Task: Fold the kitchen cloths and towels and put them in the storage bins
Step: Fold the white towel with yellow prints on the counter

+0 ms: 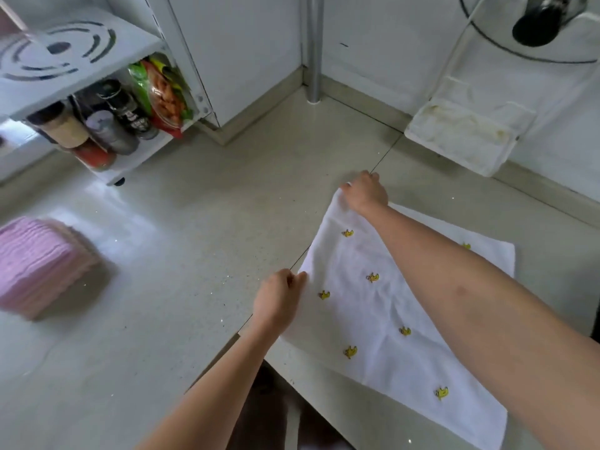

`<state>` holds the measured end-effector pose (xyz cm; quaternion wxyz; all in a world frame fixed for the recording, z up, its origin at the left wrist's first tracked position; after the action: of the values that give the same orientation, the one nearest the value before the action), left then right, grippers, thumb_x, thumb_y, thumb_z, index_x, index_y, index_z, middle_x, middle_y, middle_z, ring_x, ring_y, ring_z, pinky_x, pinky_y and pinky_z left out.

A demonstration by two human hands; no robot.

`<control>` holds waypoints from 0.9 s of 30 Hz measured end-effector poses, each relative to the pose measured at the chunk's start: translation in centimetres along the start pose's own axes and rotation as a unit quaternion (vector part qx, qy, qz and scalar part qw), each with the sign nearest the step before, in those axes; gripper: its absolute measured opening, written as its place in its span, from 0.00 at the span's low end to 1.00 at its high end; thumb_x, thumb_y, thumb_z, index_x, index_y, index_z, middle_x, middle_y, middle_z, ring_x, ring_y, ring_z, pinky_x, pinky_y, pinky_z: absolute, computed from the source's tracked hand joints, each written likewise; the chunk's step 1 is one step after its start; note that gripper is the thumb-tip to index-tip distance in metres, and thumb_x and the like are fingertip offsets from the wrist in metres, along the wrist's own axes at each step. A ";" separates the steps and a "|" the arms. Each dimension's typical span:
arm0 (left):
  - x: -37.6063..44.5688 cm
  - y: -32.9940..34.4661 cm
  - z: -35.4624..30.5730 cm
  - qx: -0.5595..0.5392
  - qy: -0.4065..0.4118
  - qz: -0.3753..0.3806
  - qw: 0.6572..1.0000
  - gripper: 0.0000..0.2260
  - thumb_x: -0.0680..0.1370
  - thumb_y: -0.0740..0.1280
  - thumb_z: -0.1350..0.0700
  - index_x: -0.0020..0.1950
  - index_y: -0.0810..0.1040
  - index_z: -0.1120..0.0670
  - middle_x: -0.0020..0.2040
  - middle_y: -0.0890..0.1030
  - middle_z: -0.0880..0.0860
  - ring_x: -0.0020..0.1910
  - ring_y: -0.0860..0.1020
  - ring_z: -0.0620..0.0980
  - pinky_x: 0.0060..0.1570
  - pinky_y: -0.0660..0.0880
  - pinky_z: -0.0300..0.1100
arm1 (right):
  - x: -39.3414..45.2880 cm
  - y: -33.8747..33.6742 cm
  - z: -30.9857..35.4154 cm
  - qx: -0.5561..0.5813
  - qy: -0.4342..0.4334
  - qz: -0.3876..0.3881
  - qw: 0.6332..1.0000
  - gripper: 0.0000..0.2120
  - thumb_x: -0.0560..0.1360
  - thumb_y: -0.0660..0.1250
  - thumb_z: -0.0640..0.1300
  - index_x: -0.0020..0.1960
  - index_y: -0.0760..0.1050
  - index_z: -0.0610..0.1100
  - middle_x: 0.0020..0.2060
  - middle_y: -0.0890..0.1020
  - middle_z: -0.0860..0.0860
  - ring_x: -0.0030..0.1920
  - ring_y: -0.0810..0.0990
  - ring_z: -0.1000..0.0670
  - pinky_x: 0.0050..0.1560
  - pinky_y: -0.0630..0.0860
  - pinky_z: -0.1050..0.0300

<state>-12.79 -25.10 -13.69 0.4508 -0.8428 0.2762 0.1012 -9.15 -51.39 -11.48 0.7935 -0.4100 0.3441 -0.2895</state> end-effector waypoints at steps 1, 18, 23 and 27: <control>-0.1 0.0 0.0 0.012 0.009 -0.009 1.000 0.17 0.79 0.60 0.48 0.34 0.65 0.55 0.29 0.68 0.48 0.28 0.65 0.49 0.27 0.59 0.41 | 0.3 0.1 0.1 -0.010 0.001 0.003 1.000 0.18 0.78 0.59 0.49 0.64 0.69 0.40 0.63 0.69 0.42 0.59 0.75 0.40 0.53 0.70 0.53; 3.2 -3.7 -0.2 0.262 0.228 -0.191 0.918 0.18 0.80 0.59 0.50 0.67 0.71 0.58 0.65 0.74 0.56 0.63 0.74 0.59 0.55 0.72 0.50 | -2.0 4.1 3.8 0.030 -0.315 -0.142 0.938 0.18 0.76 0.62 0.42 0.65 0.71 0.38 0.67 0.70 0.43 0.64 0.71 0.43 0.59 0.66 0.54; 2.2 0.7 1.4 0.295 0.295 -0.033 0.908 0.29 0.81 0.46 0.41 0.78 0.52 0.54 0.78 0.51 0.52 0.77 0.50 0.54 0.74 0.47 0.50 | -2.6 8.8 2.7 -0.204 -0.453 0.006 0.868 0.32 0.79 0.41 0.59 0.76 0.55 0.42 0.76 0.57 0.48 0.76 0.53 0.50 0.75 0.45 0.53; 0.6 0.0 4.0 0.311 0.273 0.006 0.911 0.31 0.80 0.42 0.37 0.79 0.44 0.52 0.79 0.44 0.51 0.77 0.42 0.52 0.74 0.43 0.48 | 3.1 6.2 2.0 -0.220 -0.302 0.005 0.928 0.29 0.82 0.44 0.56 0.78 0.45 0.44 0.78 0.47 0.50 0.77 0.44 0.53 0.76 0.40 0.53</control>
<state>-11.95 -22.02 -16.25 0.5961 -0.6533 0.4112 -0.2208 -4.63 -49.74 -16.86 0.7509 -0.6408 0.1458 -0.0649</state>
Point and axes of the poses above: each hand's wrist, its own x-axis towards the middle knuckle, its own y-axis out of the palm, z = x × y, the point moved 6 cm from there along x, towards the middle knuckle
